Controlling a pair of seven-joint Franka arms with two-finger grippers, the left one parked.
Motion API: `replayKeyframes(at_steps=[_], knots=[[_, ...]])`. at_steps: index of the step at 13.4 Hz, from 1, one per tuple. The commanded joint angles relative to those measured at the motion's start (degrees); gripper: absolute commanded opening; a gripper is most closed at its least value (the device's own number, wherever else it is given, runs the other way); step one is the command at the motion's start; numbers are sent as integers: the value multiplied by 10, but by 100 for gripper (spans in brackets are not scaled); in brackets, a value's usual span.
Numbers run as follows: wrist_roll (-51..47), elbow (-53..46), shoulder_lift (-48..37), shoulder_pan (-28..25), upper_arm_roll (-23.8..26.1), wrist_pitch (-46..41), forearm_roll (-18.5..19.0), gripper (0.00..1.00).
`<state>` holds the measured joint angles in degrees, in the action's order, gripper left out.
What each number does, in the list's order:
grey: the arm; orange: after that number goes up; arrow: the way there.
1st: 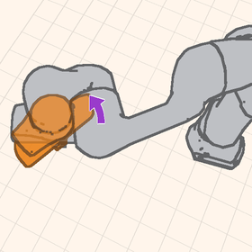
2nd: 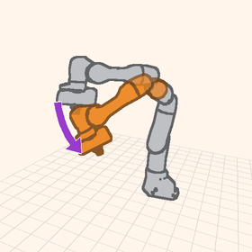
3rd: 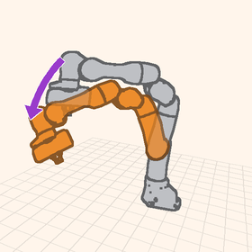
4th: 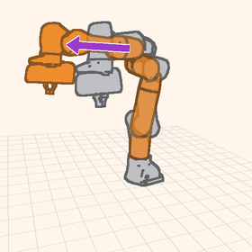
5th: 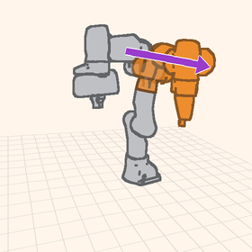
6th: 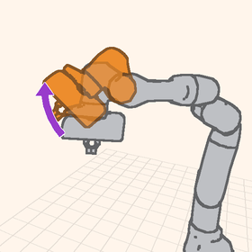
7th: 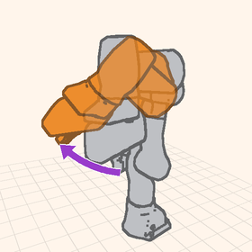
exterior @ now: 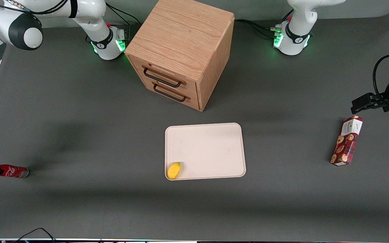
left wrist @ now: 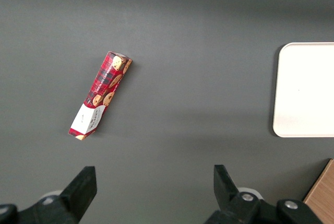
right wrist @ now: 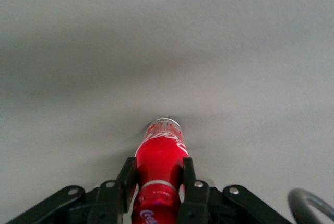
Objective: Place coke bottle on tray
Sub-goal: 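Lower the open right gripper around the bottle and close on it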
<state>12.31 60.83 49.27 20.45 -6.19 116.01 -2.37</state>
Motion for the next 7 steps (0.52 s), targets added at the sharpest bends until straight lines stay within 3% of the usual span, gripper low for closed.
replayKeyframes(at_steps=[1, 2, 5, 7], knots=[[-5, 53, -97, -34, -9, -24, -4, 0], [-13, 52, -119, -46, -10, -54, 5, 0], [-89, 48, -191, -95, -5, -153, 95, 0], [-110, 49, -245, -133, -4, -217, 108, 0]])
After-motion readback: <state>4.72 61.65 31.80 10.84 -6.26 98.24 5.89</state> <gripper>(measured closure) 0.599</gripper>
